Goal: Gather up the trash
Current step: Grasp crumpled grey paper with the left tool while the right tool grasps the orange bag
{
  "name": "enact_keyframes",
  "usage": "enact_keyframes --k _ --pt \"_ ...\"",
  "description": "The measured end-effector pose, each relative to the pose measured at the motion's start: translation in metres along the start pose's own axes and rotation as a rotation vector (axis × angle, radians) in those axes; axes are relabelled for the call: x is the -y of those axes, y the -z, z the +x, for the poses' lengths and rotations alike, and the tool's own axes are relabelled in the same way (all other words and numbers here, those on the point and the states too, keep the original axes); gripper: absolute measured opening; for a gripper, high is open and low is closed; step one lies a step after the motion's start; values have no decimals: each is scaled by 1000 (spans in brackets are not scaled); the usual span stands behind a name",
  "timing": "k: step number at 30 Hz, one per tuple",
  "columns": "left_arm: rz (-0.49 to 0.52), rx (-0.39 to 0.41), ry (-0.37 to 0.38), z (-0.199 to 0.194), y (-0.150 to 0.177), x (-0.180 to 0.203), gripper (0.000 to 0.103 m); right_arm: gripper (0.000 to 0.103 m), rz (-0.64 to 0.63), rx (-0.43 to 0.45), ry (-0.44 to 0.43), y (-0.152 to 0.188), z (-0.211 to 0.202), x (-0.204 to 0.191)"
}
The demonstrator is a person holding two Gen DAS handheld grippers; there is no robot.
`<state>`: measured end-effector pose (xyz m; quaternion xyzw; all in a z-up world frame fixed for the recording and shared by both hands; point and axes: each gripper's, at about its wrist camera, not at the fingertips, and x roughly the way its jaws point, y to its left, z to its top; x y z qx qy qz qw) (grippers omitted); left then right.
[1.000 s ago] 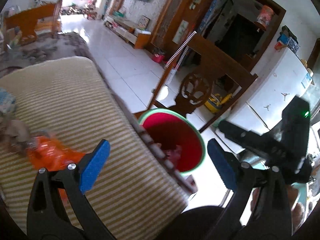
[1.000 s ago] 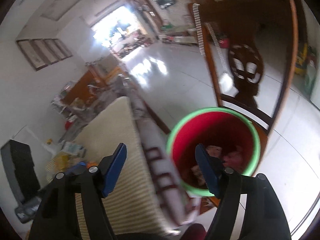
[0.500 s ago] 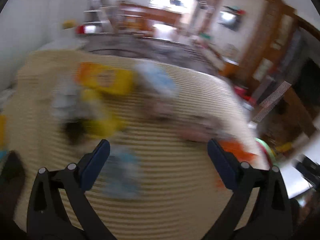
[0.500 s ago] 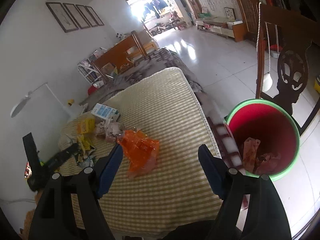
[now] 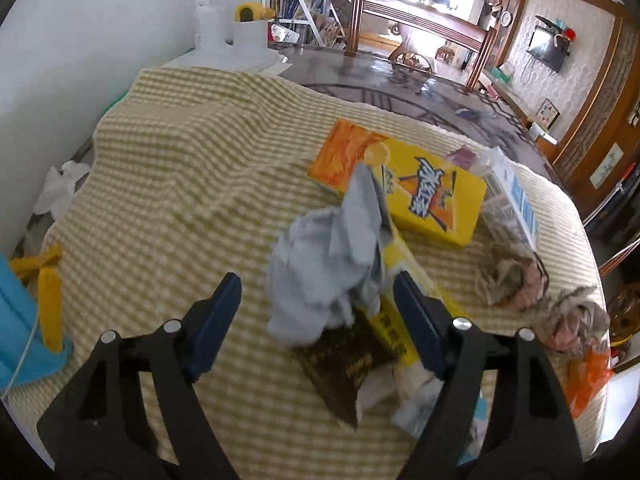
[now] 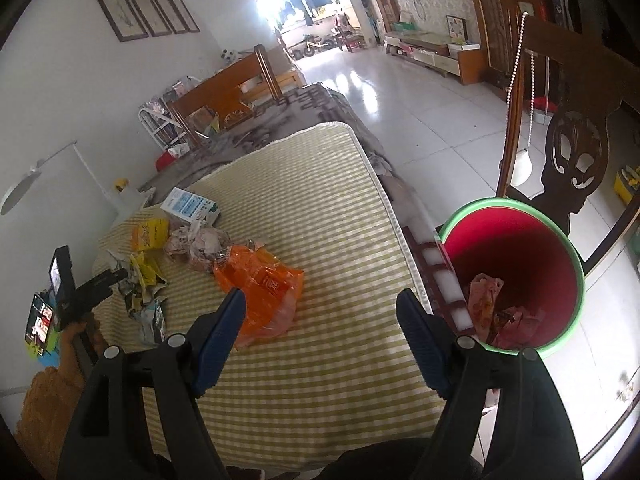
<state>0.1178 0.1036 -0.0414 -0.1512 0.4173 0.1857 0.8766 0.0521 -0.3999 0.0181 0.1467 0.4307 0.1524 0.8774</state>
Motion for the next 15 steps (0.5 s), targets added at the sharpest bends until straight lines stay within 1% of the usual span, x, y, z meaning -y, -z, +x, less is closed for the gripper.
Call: enact_keyframes --k 1,2,5,6,9,12,15 --pt "1 0 2 2 -2 0 63 75 4 -3 0 0 1 1" --pt "2 -14 0 5 -4 0 51 75 4 -6 1 0 1 1" --pt "-13 -7 18 2 -3 -6 45 75 -4 -19 8 0 4 -2" --pt "-17 9 28 -4 0 -8 44 75 -9 -26 12 0 5 -3" --pt "-11 60 23 -25 13 -12 43 75 -17 -45 22 -1 10 -5" --pt "-13 102 33 -48 32 -17 43 75 -33 -66 34 -2 15 -8" --pt "-40 112 71 -70 56 -24 43 75 -72 -97 48 -5 22 -14"
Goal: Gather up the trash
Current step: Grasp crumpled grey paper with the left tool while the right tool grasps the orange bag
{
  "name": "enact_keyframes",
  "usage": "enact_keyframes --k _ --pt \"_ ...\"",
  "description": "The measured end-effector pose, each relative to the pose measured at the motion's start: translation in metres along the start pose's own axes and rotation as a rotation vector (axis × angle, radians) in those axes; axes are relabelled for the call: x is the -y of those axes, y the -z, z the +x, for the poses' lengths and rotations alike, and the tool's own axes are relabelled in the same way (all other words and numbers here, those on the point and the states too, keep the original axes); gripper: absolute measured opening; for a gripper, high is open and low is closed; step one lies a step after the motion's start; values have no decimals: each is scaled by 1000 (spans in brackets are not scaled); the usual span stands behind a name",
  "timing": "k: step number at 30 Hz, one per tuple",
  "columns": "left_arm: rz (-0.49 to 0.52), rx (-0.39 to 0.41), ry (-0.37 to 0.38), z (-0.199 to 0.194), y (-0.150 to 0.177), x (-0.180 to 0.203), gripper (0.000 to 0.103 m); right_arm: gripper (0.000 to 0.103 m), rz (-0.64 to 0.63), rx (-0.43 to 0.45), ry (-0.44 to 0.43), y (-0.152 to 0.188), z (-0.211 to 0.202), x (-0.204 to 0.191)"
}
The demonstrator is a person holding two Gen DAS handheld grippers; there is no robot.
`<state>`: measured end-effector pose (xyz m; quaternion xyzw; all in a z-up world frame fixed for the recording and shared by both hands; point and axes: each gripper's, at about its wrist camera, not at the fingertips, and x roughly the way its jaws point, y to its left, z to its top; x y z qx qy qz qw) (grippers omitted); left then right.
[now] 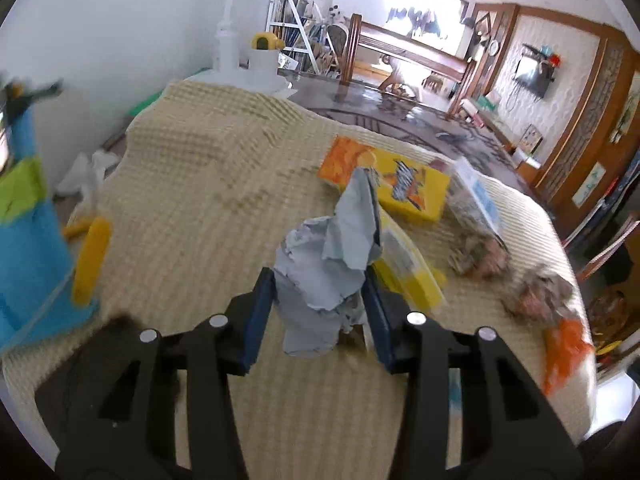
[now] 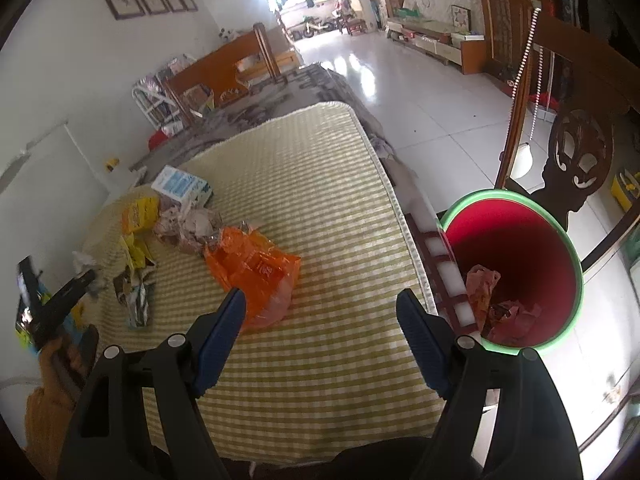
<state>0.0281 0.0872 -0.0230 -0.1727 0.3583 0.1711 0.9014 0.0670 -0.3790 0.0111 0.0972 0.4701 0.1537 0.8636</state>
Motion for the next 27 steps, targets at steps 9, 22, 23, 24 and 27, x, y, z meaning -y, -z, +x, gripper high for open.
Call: enact_keyframes --k 9,22,23,24,27 --pt "-25 -74 65 -20 65 -5 43 88 -211 -34 4 -23 57 -62" --pt "28 -73 90 -9 73 5 52 68 -350 -189 55 -16 130 -83" --pt "25 -73 93 -9 73 5 54 64 -339 -189 45 -16 130 -81" --pt "18 -74 97 -9 73 4 57 63 -329 -190 36 -16 130 -79" --pt "4 -73 109 -9 73 3 65 64 -306 -200 8 -19 130 -77"
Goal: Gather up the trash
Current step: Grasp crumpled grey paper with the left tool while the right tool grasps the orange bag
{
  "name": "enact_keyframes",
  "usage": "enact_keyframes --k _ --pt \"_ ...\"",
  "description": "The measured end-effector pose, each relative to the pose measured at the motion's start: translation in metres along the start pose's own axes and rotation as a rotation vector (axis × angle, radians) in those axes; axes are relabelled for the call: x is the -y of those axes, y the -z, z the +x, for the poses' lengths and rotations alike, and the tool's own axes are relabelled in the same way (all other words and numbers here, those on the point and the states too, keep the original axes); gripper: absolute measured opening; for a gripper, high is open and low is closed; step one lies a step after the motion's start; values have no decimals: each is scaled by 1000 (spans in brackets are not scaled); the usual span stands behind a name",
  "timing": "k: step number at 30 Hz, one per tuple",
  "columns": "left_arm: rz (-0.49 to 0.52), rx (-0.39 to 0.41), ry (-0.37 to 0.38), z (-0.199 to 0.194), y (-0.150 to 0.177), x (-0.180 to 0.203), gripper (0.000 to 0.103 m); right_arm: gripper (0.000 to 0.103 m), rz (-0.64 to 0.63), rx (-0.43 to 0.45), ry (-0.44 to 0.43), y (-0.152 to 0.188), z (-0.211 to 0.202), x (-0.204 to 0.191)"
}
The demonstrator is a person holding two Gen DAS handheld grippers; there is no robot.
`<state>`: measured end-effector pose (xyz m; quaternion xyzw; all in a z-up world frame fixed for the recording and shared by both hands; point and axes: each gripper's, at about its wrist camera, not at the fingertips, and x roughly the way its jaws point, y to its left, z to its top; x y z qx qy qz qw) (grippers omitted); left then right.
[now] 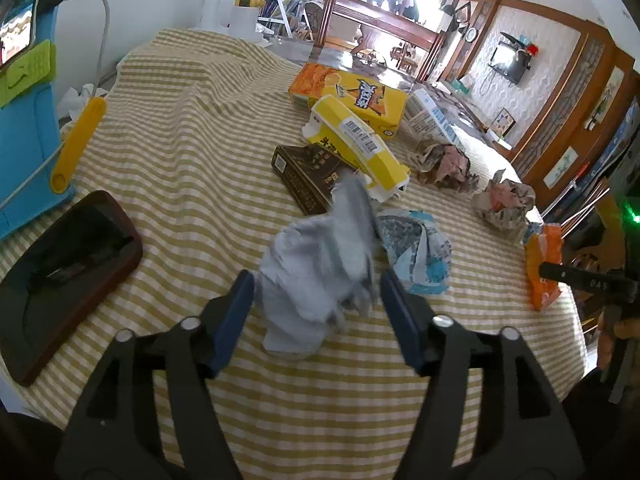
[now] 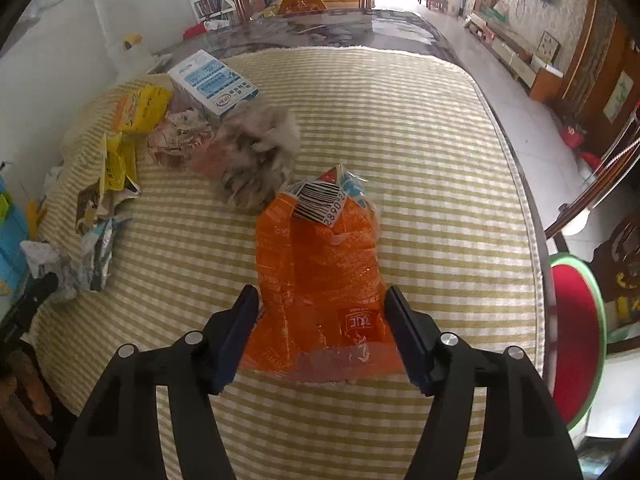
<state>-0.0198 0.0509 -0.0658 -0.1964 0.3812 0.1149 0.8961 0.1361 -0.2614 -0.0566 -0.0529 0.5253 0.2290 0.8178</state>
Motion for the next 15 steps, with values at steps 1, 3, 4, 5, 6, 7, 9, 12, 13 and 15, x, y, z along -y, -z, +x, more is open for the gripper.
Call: enact_keyframes --k 1,3,4,5,6,7,9,12,13,15 --pt "0 3 3 0 0 0 66 66 7 -3 -12 -1 -1 -1" --pt "4 7 3 -2 0 1 72 73 39 -10 -44 -1 -1 1" --pt "5 12 2 -2 0 2 74 74 52 -10 -54 -2 -1 1" --pt "5 17 3 -3 0 2 76 78 68 -5 -66 -2 -3 1" --pt "4 20 5 -4 1 3 76 82 81 7 -70 -3 -4 2" --pt "3 22 8 -4 0 3 76 83 88 18 -68 -2 -6 2" --pt "2 25 5 -4 0 3 77 83 96 41 -53 -5 -8 4" --pt "-7 31 8 -4 -1 3 77 83 105 54 -46 -7 -9 5" --pt "-7 35 11 -4 -2 3 77 83 107 51 -50 -8 -8 5" --pt "-3 37 12 -3 -3 5 77 83 103 45 -52 -8 -5 3"
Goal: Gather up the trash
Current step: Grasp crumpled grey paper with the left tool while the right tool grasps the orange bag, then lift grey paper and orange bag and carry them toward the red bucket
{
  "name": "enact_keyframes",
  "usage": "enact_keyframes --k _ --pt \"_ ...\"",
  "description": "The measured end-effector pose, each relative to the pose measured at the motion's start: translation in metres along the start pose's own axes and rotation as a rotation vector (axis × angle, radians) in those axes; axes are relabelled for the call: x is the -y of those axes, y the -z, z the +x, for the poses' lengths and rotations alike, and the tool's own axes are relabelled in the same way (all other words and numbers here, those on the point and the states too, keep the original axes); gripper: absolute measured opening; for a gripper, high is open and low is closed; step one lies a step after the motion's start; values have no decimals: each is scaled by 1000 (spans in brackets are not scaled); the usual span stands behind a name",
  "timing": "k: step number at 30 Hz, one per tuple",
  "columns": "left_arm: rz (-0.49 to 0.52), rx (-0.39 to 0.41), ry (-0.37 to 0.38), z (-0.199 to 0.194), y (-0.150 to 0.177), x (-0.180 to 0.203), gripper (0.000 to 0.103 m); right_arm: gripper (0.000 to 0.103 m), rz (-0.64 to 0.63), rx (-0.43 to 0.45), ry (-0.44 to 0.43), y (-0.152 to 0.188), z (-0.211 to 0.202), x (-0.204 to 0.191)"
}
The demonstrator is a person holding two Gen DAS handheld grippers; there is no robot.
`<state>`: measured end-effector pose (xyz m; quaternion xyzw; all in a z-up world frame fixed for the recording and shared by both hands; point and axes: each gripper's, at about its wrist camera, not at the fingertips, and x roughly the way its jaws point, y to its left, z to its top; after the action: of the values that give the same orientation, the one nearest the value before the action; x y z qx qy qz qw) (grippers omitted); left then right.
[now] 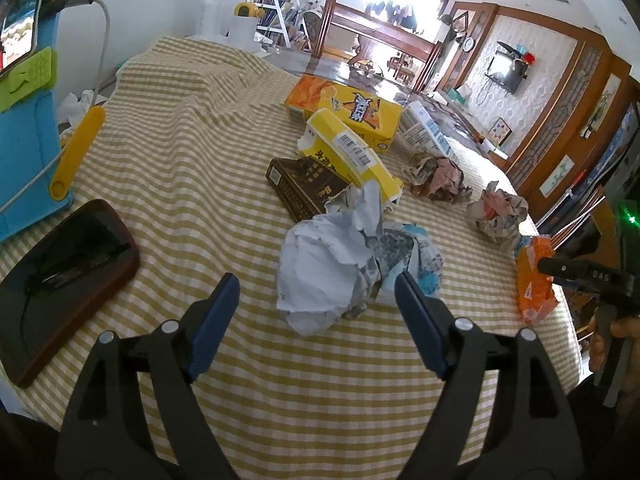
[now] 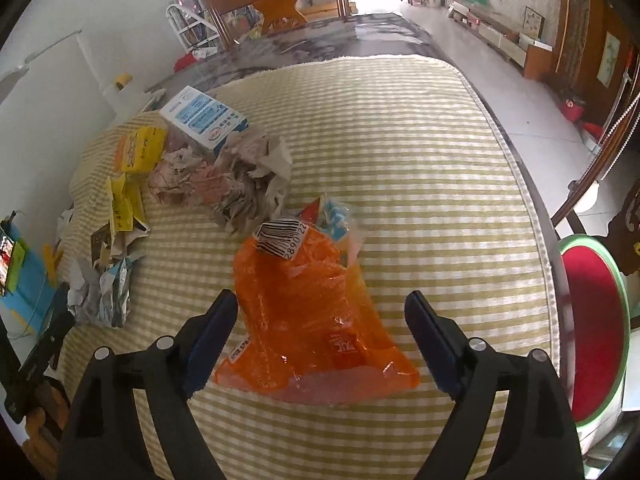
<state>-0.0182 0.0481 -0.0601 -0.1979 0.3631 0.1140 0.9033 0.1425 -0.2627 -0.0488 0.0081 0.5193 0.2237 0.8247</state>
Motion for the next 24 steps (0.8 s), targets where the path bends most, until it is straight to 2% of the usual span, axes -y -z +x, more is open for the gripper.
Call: enact_keyframes --k 5,7,9,10,11,12,15,20,24 --pt "50 -23 -12 12 -4 10 77 83 -17 -3 6 0 3 -5" --pt "64 -44 -12 18 -2 12 74 83 -23 -7 4 0 4 -6" --pt "77 -68 -20 23 1 13 49 78 -44 -21 0 2 6 -9" --pt "84 -73 -29 24 3 14 46 73 -57 -27 4 3 7 -11" --pt "89 -65 -31 24 4 14 43 58 -70 -31 10 4 8 -12" --pt "92 -52 -33 22 5 14 37 57 -80 -27 13 5 7 -14" --pt "126 -23 -48 18 8 18 33 53 -82 7 -14 8 -3 -16" --pt "131 -13 -69 10 11 21 31 53 -40 42 -68 12 -22 -11" --pt "127 11 -48 -8 10 30 31 53 22 87 -98 16 -43 1"
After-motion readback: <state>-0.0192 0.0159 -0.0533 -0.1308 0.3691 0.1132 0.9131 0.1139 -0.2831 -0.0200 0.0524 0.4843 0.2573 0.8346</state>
